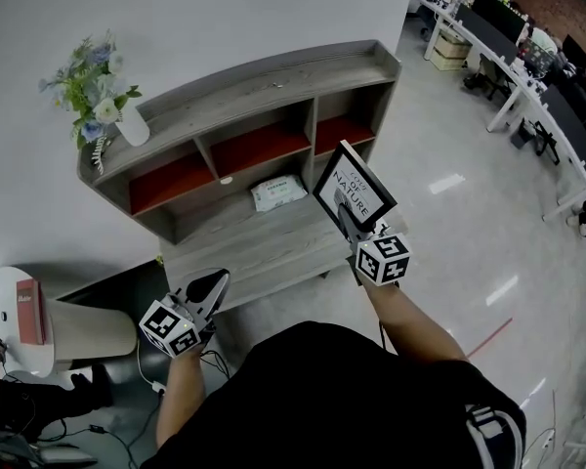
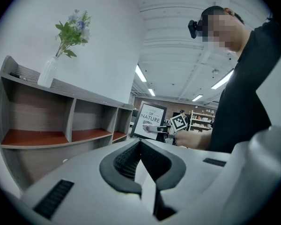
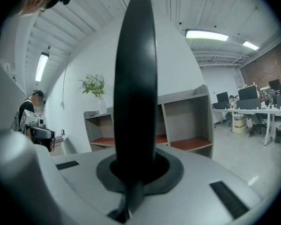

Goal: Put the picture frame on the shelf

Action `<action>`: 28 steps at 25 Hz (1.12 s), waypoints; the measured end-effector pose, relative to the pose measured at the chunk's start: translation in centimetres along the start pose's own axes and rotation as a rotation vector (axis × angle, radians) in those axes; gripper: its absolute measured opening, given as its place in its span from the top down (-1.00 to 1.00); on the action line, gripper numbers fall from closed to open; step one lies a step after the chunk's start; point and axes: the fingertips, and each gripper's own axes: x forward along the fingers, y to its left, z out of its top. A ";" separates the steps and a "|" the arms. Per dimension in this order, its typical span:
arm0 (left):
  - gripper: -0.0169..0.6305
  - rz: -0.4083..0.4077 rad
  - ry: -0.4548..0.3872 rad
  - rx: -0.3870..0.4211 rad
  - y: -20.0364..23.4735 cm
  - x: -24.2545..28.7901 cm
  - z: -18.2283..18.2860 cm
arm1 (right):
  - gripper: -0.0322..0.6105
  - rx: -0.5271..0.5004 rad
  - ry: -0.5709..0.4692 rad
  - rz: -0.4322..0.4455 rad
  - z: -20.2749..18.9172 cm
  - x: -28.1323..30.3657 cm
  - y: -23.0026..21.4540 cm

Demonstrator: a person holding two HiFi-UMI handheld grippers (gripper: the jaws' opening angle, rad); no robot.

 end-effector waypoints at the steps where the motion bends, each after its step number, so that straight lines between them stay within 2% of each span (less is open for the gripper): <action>1: 0.89 0.000 0.002 0.001 -0.1 0.2 0.0 | 0.83 -0.001 0.001 0.002 0.0 -0.1 -0.1; 17: 0.89 0.016 -0.002 -0.020 -1.2 0.5 -0.9 | 0.83 -0.016 0.016 0.022 -0.1 -0.4 -0.5; 23: 0.89 0.034 -0.010 -0.046 -0.6 -0.1 -1.8 | 0.83 -0.020 0.011 0.021 0.0 -0.1 -0.4; 28: 0.89 0.033 -0.021 -0.041 0.0 0.2 -1.2 | 0.83 -0.029 0.016 0.016 0.3 0.2 -0.6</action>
